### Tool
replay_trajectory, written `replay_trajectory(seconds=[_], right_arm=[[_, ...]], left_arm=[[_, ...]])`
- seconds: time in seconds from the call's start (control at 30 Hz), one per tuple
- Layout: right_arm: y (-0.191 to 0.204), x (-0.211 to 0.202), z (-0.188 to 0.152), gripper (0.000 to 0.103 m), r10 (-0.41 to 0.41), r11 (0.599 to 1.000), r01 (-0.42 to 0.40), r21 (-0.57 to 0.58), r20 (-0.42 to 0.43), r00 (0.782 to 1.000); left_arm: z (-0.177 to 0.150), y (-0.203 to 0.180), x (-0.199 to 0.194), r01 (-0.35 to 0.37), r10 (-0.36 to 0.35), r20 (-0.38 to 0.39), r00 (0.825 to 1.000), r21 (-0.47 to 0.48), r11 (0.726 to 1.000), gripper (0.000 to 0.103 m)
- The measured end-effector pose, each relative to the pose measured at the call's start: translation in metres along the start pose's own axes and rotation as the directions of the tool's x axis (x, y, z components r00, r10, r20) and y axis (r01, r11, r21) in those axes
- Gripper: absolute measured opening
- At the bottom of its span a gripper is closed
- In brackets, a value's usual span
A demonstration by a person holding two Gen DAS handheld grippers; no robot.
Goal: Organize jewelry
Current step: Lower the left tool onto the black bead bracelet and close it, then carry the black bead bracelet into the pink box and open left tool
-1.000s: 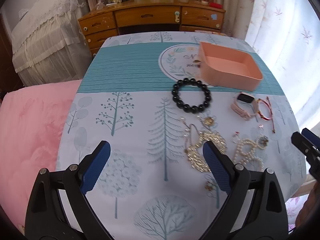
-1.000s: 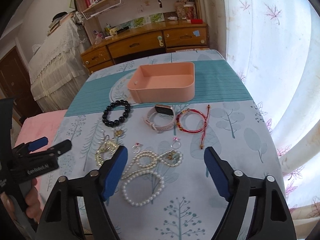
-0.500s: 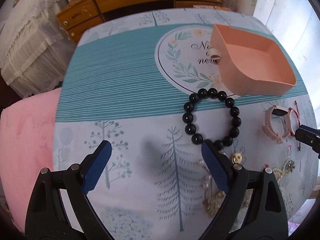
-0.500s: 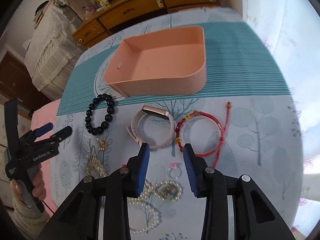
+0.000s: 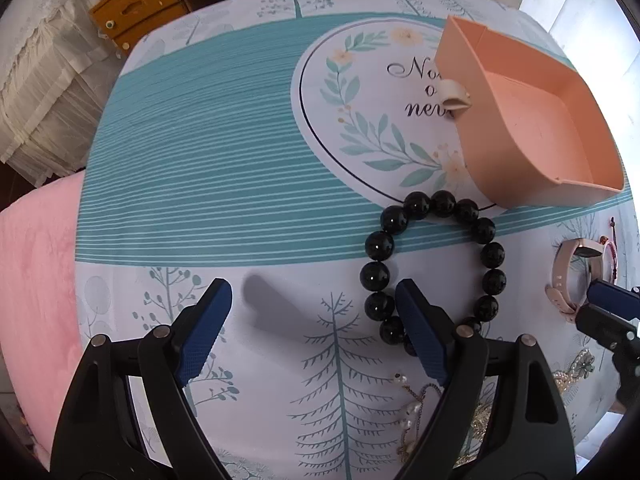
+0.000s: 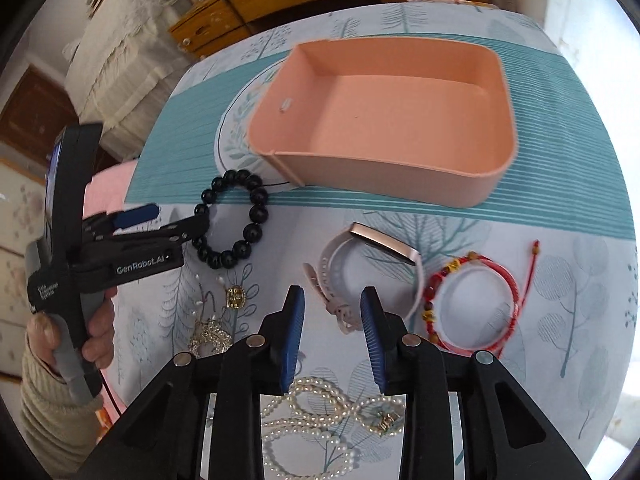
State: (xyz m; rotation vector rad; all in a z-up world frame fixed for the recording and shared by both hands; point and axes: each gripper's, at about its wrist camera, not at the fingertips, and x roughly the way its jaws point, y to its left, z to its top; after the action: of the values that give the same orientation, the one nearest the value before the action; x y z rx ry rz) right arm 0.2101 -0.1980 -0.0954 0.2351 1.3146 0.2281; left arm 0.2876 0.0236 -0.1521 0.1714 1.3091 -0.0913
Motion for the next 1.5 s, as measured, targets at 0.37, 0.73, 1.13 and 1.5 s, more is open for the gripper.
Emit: replay_trajectory(seconds=[0.37,0.73,1.13,1.5], right_arm=[[0.03,0.032,0.002,0.03,-0.107,0.982,0.1,-0.16,-0.037,0.994],[0.056,0.011,0.0,0.01,-0.06,0.987,0.067,-0.147,0.052,0.997],[0.032,-0.083,0.049,0.008,-0.05,0.998,0.059,-0.013,0.355,0.934],[-0.039,-0.052,0.082,0.008,-0.158,0.987,0.136,0.088,0.33,0.931]], left_arm=[[0.014,0.012,0.005,0.087,-0.09,-0.032,0.995,-0.062,0.994,0.057],[0.011,-0.001,-0.051,0.138,-0.136,0.075,0.988,-0.018,0.99,0.012],[0.049,-0.05,-0.171,0.256,-0.267,0.309,0.913,0.077,0.964,0.012],[0.09,-0.109,-0.099,0.273,-0.283,0.21,0.936,0.073,0.959,0.012]])
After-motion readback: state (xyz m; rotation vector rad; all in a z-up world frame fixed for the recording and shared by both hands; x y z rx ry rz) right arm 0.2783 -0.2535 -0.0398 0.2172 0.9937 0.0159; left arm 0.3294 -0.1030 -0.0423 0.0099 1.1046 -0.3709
